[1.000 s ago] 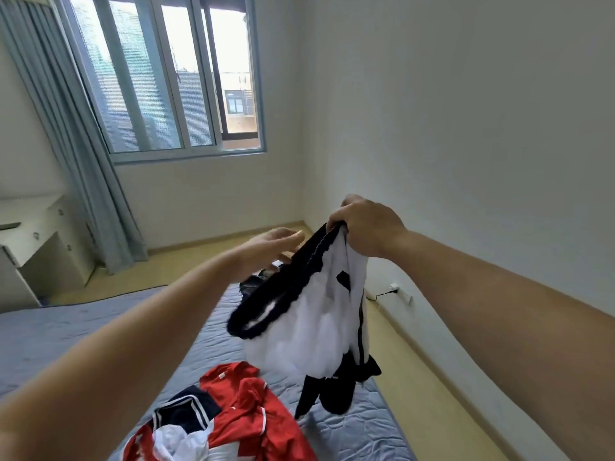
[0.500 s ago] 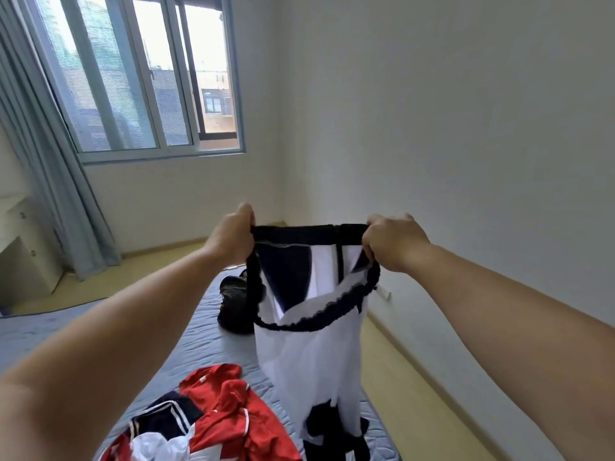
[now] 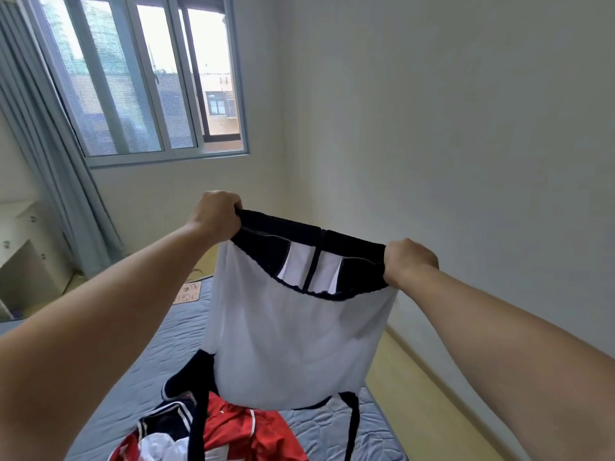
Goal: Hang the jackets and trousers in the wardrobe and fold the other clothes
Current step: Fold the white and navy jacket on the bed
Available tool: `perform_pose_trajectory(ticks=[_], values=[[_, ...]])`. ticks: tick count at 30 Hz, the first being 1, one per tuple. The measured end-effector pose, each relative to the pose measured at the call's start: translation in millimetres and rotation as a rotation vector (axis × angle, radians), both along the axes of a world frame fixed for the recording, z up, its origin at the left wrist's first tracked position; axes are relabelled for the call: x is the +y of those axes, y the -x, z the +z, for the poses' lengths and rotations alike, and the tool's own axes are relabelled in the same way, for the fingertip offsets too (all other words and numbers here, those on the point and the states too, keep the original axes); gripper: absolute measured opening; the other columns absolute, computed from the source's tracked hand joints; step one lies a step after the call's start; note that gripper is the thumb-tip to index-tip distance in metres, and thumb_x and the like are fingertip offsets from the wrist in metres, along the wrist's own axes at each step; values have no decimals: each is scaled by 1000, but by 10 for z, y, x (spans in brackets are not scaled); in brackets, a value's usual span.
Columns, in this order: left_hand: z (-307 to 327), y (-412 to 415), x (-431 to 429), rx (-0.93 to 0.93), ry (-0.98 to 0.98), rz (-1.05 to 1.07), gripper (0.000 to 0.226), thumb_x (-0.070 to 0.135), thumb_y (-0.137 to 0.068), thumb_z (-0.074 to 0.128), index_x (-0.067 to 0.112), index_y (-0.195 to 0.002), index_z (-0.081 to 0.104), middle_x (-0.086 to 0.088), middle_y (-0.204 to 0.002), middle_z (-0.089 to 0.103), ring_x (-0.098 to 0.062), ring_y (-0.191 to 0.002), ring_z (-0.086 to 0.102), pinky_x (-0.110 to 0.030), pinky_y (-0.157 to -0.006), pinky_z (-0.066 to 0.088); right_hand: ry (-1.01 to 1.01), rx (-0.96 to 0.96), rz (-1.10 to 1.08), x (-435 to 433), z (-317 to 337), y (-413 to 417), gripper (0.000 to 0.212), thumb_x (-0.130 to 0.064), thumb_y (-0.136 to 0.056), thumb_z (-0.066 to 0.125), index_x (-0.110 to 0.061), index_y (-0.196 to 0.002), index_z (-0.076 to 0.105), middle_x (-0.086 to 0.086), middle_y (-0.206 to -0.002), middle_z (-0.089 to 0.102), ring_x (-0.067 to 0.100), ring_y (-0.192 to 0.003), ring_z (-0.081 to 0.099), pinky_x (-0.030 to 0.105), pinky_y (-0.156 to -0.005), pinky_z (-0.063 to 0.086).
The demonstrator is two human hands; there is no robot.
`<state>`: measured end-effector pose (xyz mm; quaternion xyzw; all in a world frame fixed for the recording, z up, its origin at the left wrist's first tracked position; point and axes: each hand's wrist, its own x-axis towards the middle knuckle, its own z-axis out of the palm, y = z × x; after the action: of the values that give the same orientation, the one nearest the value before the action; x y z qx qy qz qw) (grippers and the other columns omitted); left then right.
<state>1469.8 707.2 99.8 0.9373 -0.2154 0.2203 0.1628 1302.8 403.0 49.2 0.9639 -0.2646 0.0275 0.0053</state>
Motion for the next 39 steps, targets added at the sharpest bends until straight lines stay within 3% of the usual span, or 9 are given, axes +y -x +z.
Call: perform_pose_trajectory(ticks=[5, 9, 12, 15, 19, 23, 27, 32, 39], values=[[4, -57, 161, 139, -164, 147, 19, 3, -82, 61, 20, -79, 68, -3, -83, 60, -23, -79, 54, -27, -65, 41, -138, -50, -23, 91, 49, -168, 24, -10, -86, 55, -13, -110, 52, 10, -111, 52, 32, -99, 60, 36, -72, 45], [-130, -176, 284, 410, -239, 255, 16, 1, -85, 58, 5, -87, 74, -12, -83, 69, -28, -62, 72, -34, -55, 61, -352, -195, -83, 126, 177, -395, 10, 3, -87, 51, -5, -81, 51, 12, -83, 51, 35, -65, 67, 34, -48, 55], [-284, -332, 395, 686, -44, 198, 28, -4, -90, 48, 2, -89, 75, -19, -92, 71, -36, -64, 74, -47, -62, 64, -488, -219, -122, 133, 267, -516, 14, 7, -86, 59, -1, -76, 54, 20, -85, 53, 43, -60, 68, 45, -46, 59], [-454, -445, 521, 852, 108, 136, 37, -10, -86, 53, 13, -76, 81, -14, -92, 75, -35, -69, 76, -38, -57, 62, -527, -15, -100, 73, 231, -598, 13, 1, -82, 72, 1, -92, 64, 19, -95, 67, 36, -77, 73, 44, -61, 63], [-782, -580, 558, 951, -119, 43, 35, -13, -83, 61, 17, -77, 78, -9, -90, 77, -24, -69, 76, -26, -52, 58, -606, 27, -49, -19, 84, -721, 32, 2, -86, 66, 0, -118, 62, 16, -112, 67, 28, -99, 72, 37, -67, 62], [-1092, -647, 619, 1236, -39, -65, 25, 23, -82, 81, 7, -100, 75, -9, -97, 76, -18, -80, 76, -32, -70, 61, -656, 374, -114, 8, -130, -812, 16, -17, -93, 65, -3, -101, 68, 13, -114, 65, 33, -109, 63, 42, -91, 59], [-1276, -726, 609, 1247, -432, -234, 36, 34, -78, 87, 21, -108, 73, 2, -100, 74, -9, -73, 72, -25, -71, 57, -825, 605, -175, 18, -364, -953, 75, -53, -72, 87, -9, -126, 63, 7, -133, 56, 32, -130, 51, 47, -91, 59], [-1562, -927, 413, 1338, -584, -195, 17, 17, -78, 86, 17, -93, 76, 4, -74, 71, -13, -59, 68, -23, -64, 57, -567, 1081, -209, 130, -541, -1200, 68, -20, -79, 87, -2, -138, 57, 16, -141, 57, 33, -128, 58, 43, -109, 47], [-1860, -1372, 153, 1363, -534, -30, 11, 15, -87, 78, 13, -97, 73, -6, -101, 63, -24, -74, 73, -27, -64, 60, -484, 1031, -112, -98, -984, -1829, 59, -18, -87, 80, 0, -137, 55, 20, -139, 56, 37, -122, 62, 45, -106, 50]])
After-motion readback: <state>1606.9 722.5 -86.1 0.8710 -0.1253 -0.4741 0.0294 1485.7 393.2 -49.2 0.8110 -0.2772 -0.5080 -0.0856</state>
